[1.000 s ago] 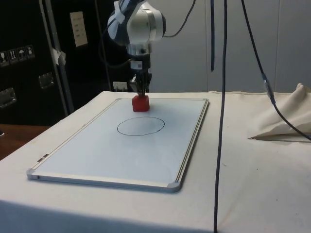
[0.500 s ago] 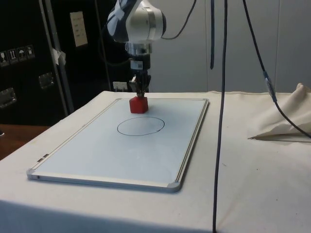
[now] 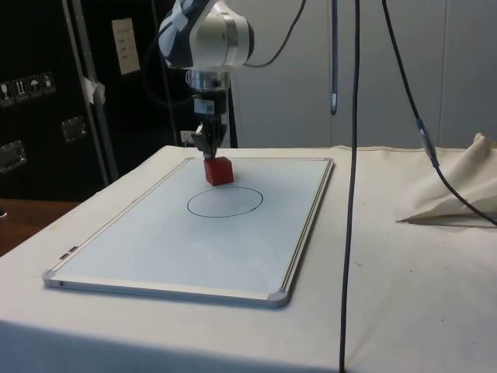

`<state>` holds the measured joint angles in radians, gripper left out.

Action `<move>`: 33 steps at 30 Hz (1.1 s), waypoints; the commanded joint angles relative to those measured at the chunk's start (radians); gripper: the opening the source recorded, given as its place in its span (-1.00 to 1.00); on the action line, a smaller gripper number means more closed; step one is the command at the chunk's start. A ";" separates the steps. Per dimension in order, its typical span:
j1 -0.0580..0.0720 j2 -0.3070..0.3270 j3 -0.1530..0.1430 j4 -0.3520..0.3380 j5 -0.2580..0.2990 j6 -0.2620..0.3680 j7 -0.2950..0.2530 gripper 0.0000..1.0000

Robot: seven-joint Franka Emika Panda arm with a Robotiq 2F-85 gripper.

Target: Push the cube into the marked area.

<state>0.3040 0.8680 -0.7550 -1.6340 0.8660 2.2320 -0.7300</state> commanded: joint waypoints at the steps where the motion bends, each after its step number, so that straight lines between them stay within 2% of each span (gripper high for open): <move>1: 0.008 -0.007 0.004 -0.010 0.004 0.003 0.004 -0.99; 6: 0.031 -0.030 0.003 -0.045 0.004 0.002 0.007 -0.99; 7: 0.032 -0.034 0.003 -0.051 0.002 0.000 0.005 -0.99; 8: 0.024 -0.023 0.006 -0.035 0.000 -0.007 0.008 -0.99; 10: 0.032 -0.042 0.003 -0.062 0.000 -0.004 0.002 -0.99; 16: 0.028 -0.045 -0.002 -0.072 -0.001 -0.012 -0.006 -0.99; 17: 0.024 -0.047 -0.007 -0.076 -0.007 -0.022 -0.009 -0.99; 22: 0.020 -0.044 -0.019 -0.078 -0.009 -0.045 -0.013 -0.99; 28: 0.026 -0.051 -0.036 -0.093 -0.012 -0.079 -0.010 -0.99; 29: 0.032 -0.058 -0.039 -0.100 -0.011 -0.089 -0.009 -0.99; 30: 0.021 -0.046 -0.033 -0.085 -0.005 -0.086 -0.014 -0.99; 31: 0.034 -0.062 -0.041 -0.103 -0.010 -0.094 -0.009 -0.99; 33: 0.039 -0.072 -0.042 -0.112 -0.010 -0.102 -0.008 -0.99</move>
<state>0.3310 0.8100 -0.7900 -1.7290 0.8610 2.1300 -0.7420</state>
